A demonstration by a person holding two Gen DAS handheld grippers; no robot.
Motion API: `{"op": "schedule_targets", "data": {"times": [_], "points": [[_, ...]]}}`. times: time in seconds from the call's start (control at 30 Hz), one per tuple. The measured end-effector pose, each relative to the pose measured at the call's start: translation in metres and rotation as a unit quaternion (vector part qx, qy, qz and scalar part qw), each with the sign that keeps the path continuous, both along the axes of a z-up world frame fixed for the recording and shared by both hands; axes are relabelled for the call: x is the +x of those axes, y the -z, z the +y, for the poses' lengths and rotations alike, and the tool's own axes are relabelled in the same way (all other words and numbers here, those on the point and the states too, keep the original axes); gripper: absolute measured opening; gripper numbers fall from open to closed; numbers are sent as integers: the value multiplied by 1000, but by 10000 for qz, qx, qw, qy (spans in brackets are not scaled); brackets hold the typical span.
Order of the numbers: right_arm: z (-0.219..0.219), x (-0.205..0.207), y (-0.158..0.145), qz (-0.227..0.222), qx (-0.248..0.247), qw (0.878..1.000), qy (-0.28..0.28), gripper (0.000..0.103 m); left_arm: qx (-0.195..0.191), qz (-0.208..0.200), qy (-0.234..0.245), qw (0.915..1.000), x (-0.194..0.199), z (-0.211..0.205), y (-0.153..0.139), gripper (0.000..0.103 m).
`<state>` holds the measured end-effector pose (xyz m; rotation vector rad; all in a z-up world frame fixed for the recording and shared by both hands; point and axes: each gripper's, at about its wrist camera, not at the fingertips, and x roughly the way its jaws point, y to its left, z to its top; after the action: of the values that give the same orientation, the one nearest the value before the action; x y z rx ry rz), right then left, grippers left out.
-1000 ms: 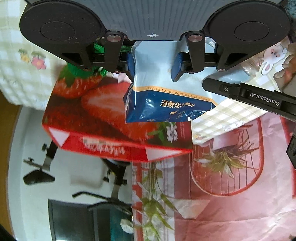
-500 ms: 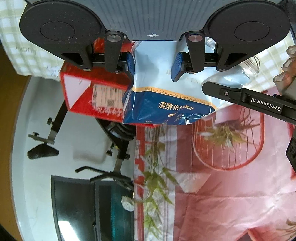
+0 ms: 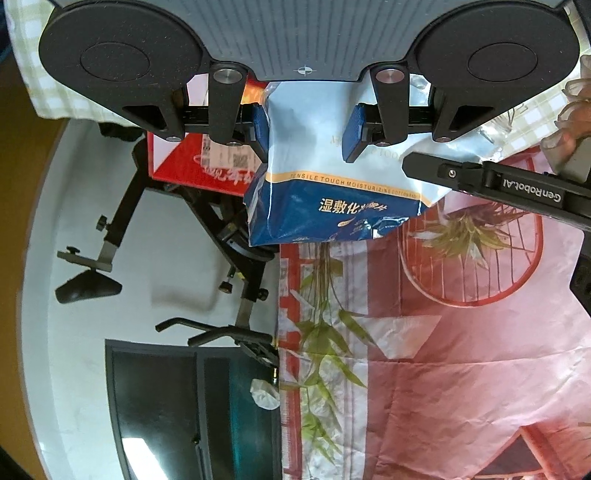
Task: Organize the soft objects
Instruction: 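Carry the bag over the red box and open the left gripper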
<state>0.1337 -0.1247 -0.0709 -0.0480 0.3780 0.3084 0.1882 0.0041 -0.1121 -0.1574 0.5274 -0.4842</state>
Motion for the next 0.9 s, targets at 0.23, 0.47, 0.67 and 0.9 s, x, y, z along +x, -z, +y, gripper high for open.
{"op": "schedule_targets", "data": {"times": [0.23, 0.47, 0.67, 0.9], "points": [[-5, 34, -2, 148, -33, 9999, -42, 38, -111, 182, -15, 9998, 32, 1, -1, 27], [-14, 78, 8, 424, 28, 9990, 101, 38, -174, 339, -40, 9993, 69, -6, 3, 27], [-17, 115, 16, 499, -301, 9982, 143, 38, -74, 264, -204, 9994, 92, -18, 8, 27], [-11, 146, 36, 893, -670, 9936, 176, 38, 188, 512, -271, 9981, 116, -27, 26, 27]]}}
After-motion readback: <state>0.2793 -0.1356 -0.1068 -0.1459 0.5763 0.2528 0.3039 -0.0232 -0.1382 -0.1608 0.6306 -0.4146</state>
